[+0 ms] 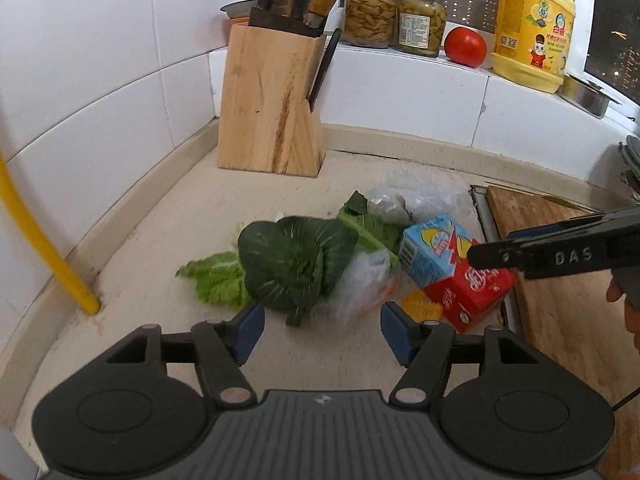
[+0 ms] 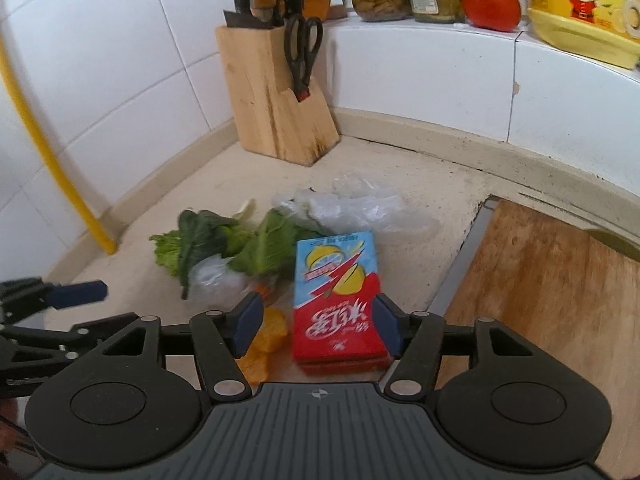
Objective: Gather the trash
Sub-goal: 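Move both open tools back up to the countertop pile, then grasp the dark green bok choy with the left tool while the right tool grasps the red ice tea box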
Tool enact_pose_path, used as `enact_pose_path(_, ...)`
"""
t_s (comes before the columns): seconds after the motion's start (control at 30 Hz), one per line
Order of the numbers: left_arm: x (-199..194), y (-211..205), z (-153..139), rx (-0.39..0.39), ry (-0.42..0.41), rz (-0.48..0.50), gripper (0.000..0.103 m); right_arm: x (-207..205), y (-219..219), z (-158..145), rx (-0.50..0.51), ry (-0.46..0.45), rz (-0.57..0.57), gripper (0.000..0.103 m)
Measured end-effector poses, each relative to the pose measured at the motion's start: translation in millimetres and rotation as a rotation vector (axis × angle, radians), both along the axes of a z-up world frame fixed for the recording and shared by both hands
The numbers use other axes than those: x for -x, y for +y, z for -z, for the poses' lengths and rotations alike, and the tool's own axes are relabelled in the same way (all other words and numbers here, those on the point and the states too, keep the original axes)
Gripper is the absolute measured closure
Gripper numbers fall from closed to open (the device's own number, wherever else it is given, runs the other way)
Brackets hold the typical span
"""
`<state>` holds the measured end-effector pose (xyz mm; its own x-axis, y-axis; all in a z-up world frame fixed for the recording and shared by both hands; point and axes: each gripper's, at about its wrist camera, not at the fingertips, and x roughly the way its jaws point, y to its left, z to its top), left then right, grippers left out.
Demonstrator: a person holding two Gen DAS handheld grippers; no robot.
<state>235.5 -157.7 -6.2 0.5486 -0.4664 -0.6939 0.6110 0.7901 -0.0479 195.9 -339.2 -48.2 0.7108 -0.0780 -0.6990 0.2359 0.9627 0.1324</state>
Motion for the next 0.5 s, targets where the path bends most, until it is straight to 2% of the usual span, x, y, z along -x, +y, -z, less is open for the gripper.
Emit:
enact_pose_path(0.13,-16.9,-9.4,5.6,0.000,0.008,0.003,0.044,-16.3,-2.6,7.2,0.023,0.033,-0.010,0.029)
enact_pose_path(0.37,-44.1,-26.6,21.6,-0.006,0.030,0.002,0.044,-29.3,-2.1,21.1,0.051,0.079,-0.026,0.028)
enact_pose_path(0.5,-58.0,-32.8,26.0,0.036,0.070,-0.013,0.044,-34.5,-5.4,28.2,0.052,0.105,-0.027,0.028)
